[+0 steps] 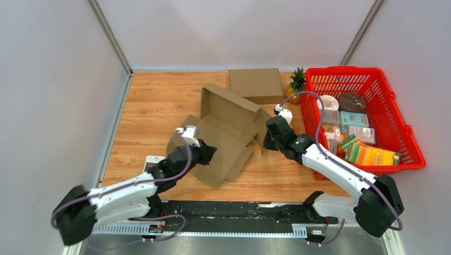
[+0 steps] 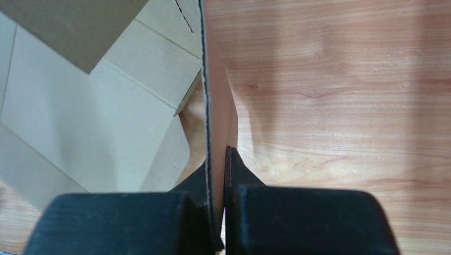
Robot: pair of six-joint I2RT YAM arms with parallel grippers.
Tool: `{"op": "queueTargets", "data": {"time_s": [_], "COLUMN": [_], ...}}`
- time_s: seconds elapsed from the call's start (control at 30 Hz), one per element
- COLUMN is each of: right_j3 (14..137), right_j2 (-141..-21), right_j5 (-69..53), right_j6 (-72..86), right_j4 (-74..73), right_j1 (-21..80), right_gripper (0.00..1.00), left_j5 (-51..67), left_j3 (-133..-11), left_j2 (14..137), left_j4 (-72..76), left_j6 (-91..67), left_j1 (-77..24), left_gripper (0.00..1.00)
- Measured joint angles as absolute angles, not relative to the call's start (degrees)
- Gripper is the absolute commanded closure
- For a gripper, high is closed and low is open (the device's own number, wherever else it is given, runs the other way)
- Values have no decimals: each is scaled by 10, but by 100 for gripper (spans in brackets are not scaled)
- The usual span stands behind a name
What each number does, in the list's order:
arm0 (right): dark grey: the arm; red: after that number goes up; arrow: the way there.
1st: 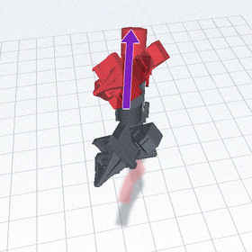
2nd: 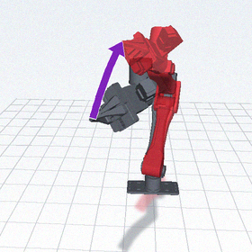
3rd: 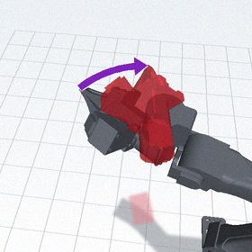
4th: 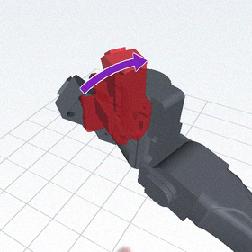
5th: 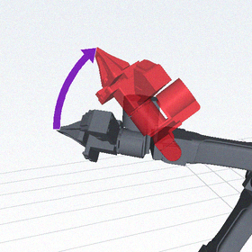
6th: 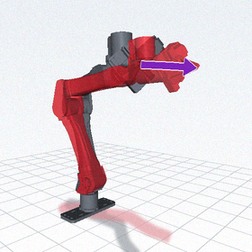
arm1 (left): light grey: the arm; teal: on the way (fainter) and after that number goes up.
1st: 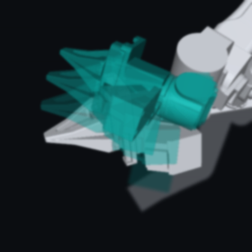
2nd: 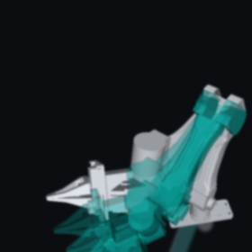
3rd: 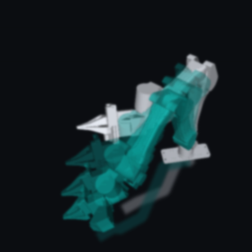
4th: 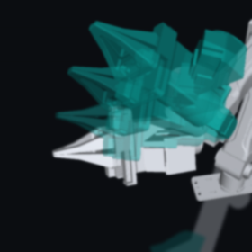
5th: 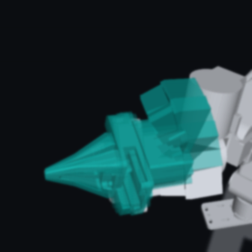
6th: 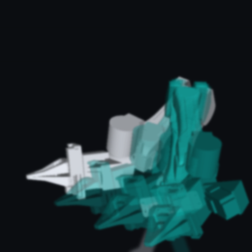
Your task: Fold the paper box
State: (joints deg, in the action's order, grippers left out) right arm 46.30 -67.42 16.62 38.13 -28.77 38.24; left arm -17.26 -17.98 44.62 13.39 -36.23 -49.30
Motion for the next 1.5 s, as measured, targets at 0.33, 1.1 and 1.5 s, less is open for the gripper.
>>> {"op": "queueTargets", "data": {"time_s": [0.33,1.1,1.5], "right_j3": [461,501,483], "right_j2": [-674,-736,-516], "right_j5": [161,170,155], "right_j6": [373,339,207], "right_j4": [-265,-221,-350], "right_j1": [385,488,364], "right_gripper": [98,31,21], "left_j5": [-82,-62,-45], "left_j3": [-262,-230,-224], "left_j2": [941,1136,1155], "left_j4": [427,753,794], "left_j6": [-456,-574,-578], "left_j1": [-538,-533,-527], "left_gripper": [94,94,94]}}
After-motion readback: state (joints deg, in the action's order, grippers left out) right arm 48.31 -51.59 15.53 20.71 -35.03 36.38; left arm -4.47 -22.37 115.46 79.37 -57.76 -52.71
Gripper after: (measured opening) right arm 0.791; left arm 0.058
